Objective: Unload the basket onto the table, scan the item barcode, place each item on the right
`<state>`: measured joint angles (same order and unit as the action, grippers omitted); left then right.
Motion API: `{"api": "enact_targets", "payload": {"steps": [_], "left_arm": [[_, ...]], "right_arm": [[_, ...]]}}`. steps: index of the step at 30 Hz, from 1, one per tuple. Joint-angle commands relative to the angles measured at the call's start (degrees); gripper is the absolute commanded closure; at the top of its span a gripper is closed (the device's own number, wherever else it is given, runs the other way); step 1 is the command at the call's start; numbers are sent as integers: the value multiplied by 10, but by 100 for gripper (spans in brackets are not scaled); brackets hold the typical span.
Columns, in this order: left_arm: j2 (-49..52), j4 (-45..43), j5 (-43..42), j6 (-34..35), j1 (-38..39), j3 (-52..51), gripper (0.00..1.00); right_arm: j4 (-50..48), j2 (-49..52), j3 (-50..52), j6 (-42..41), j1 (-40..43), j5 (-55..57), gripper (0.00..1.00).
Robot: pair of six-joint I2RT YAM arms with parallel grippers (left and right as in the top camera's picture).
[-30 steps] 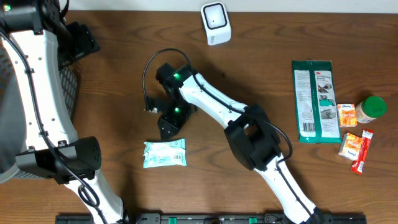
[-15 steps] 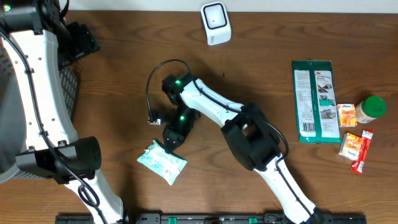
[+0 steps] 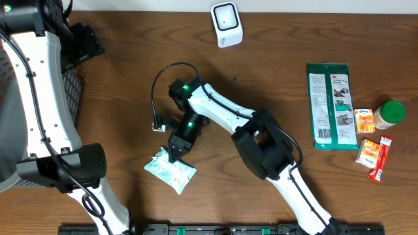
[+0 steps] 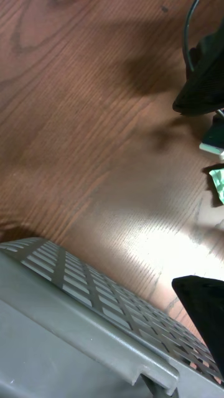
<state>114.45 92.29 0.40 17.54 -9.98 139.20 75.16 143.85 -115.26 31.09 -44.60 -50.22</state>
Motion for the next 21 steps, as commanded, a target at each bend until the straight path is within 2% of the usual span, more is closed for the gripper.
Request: {"api": "enact_targets", "payload": {"steps": [1, 5, 12, 18, 21], "left_arm": [[4, 32, 7, -8, -2, 2, 17], [4, 32, 7, -8, -2, 2, 18], [4, 32, 7, -8, -2, 2, 18], [4, 32, 7, -8, -2, 2, 18], [4, 32, 7, -8, -2, 2, 18]], "right_arm": [[-2, 5, 4, 14, -11, -23, 66], [-2, 5, 4, 25, -27, -13, 71], [-2, 5, 4, 24, -58, 8, 75], [-2, 5, 4, 24, -67, 69, 61], [-16, 5, 4, 24, -64, 78, 59]]}}
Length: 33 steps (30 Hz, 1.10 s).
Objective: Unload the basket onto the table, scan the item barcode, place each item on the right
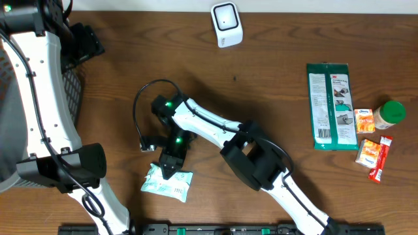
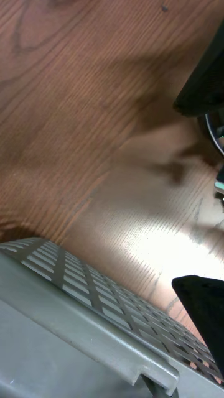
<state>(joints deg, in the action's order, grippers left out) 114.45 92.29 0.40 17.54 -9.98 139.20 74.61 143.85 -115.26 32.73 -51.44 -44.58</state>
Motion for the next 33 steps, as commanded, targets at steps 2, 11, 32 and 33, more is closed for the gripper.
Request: {"api": "enact_targets", "payload": {"steps": [2, 11, 32, 33], "left_arm": [[4, 32, 7, -8, -2, 2, 18], [4, 32, 7, -8, -2, 2, 18], [4, 32, 7, -8, -2, 2, 18], [4, 32, 7, -8, -2, 2, 17]], "right_arm": [[-22, 5, 4, 8, 6, 23, 59], [-21, 5, 7, -1, -6, 5, 58], [5, 5, 51, -1, -56, -42, 71], [10, 5, 51, -1, -56, -45, 71]]}}
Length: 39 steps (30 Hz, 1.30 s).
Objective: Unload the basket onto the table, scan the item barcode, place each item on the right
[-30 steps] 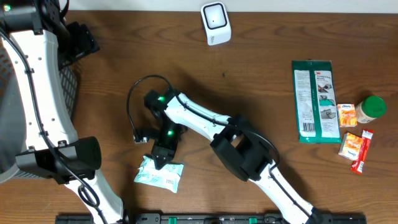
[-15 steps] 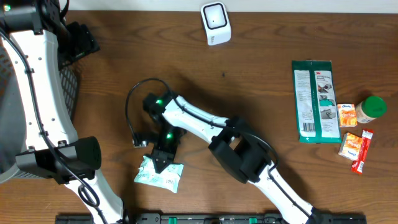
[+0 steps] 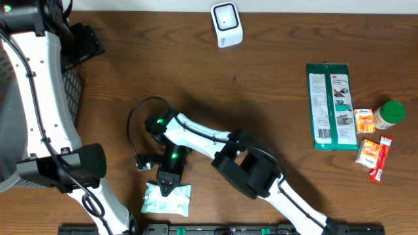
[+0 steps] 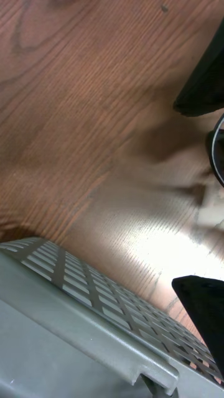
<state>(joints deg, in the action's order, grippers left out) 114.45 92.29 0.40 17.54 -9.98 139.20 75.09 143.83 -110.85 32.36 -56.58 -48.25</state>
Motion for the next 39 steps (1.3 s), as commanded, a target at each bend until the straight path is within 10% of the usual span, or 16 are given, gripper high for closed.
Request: {"api": "enact_targets", "payload": {"steps": [1, 39], "left_arm": [[4, 32, 7, -8, -2, 2, 17], [4, 32, 7, -8, -2, 2, 18]], "right_arm": [[9, 5, 7, 3, -5, -12, 71], [21, 5, 7, 3, -49, -5, 77]]}}
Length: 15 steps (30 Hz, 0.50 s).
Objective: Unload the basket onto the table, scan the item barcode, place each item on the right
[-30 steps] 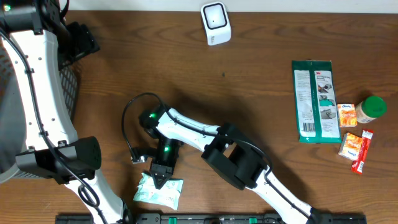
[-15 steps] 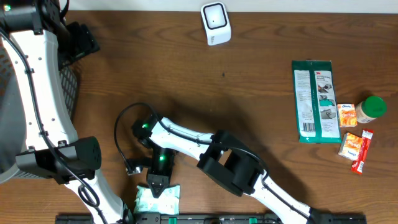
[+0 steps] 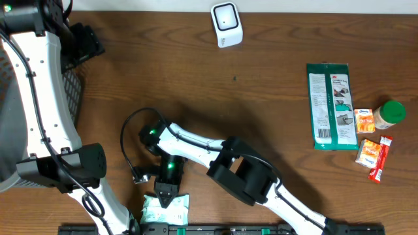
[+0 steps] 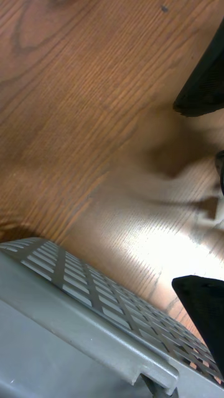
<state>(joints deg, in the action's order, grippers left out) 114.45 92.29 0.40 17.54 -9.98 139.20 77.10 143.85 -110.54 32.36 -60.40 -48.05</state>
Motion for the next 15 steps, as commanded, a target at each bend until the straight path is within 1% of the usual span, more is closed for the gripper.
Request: {"api": "enact_targets", "payload": {"steps": [1, 4, 6, 8, 10, 13, 15], "left_arm": [[4, 32, 7, -8, -2, 2, 18], [4, 32, 7, -8, -2, 2, 18], [4, 32, 7, -8, -2, 2, 17], [4, 32, 7, -8, -2, 2, 18], [4, 32, 7, -8, -2, 2, 18], [4, 32, 7, -8, -2, 2, 18], [4, 32, 7, -8, -2, 2, 18]], "right_arm": [[1, 5, 4, 3, -12, -4, 77], [1, 5, 4, 3, -14, -2, 79], [1, 5, 4, 3, -14, -2, 83], [1, 5, 4, 3, -14, -2, 85], [1, 5, 4, 3, -14, -2, 85], [5, 5, 4, 3, -16, -2, 78], [5, 5, 4, 3, -16, -2, 79]]}}
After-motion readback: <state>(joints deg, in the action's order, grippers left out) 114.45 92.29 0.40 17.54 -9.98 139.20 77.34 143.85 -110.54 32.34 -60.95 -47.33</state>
